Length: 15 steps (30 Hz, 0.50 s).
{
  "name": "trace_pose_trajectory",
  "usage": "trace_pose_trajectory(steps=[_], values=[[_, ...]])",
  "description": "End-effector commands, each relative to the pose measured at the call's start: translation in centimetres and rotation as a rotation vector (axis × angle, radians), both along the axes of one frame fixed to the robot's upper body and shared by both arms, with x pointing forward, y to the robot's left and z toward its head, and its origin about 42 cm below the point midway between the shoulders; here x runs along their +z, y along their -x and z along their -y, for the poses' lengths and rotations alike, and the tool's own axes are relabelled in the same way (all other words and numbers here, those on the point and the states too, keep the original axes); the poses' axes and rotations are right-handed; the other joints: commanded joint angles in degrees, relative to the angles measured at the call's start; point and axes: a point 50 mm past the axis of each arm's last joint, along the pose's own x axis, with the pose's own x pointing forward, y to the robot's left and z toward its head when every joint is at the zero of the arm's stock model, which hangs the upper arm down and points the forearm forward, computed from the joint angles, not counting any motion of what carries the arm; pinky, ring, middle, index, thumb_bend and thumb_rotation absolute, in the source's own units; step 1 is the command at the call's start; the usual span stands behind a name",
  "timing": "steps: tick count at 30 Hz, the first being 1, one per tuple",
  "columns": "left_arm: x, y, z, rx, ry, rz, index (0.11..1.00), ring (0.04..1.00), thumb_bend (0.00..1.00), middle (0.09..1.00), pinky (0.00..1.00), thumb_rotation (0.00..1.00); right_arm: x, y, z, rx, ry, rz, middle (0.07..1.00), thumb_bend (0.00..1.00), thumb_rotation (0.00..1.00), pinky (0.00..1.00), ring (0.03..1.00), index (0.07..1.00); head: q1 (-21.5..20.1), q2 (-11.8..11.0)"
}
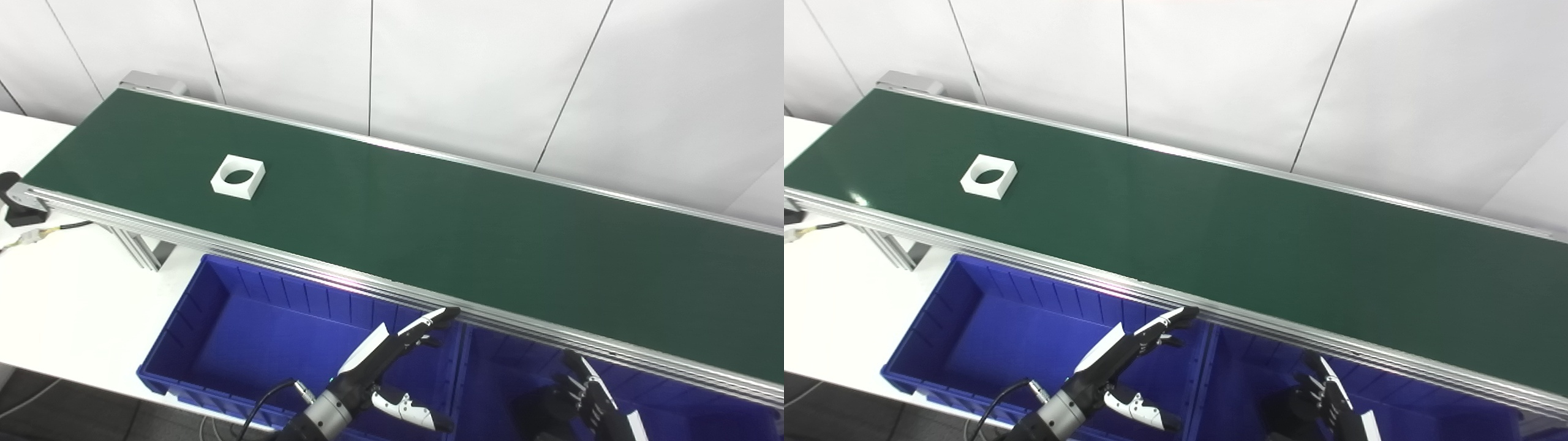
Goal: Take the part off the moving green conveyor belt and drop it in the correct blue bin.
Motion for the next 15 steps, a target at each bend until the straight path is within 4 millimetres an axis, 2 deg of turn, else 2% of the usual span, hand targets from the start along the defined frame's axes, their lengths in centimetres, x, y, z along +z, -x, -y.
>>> trace_pose_trajectory(steps=[1,7,15], values=[[1.0,-0.8,0.1,0.001,0.029,0.065,0.935,0.917,1.00,0.950,0.82,0.42,0.9,-0.6,-0.1,0.015,-0.012,0.076,0.921,1.00,0.48,0.77,0.842,0.915,0.0,-0.2],[1.5,-1.1,-0.1,0.004,0.009,0.102,0.931,0.912,1.00,0.947,0.80,0.43,0.5,-0.9,-0.4,0.017,-0.020,0.068,0.922,1.00,0.49,0.77,0.836,0.900,0.1,-1.6],[3.9,-1.5,-0.1,0.000,-0.023,0.239,0.926,0.882,1.00,0.937,0.75,0.42,0.1,-1.2,-0.7,0.010,-0.017,0.058,0.916,1.00,0.47,0.75,0.828,0.899,0.5,-2.4]])
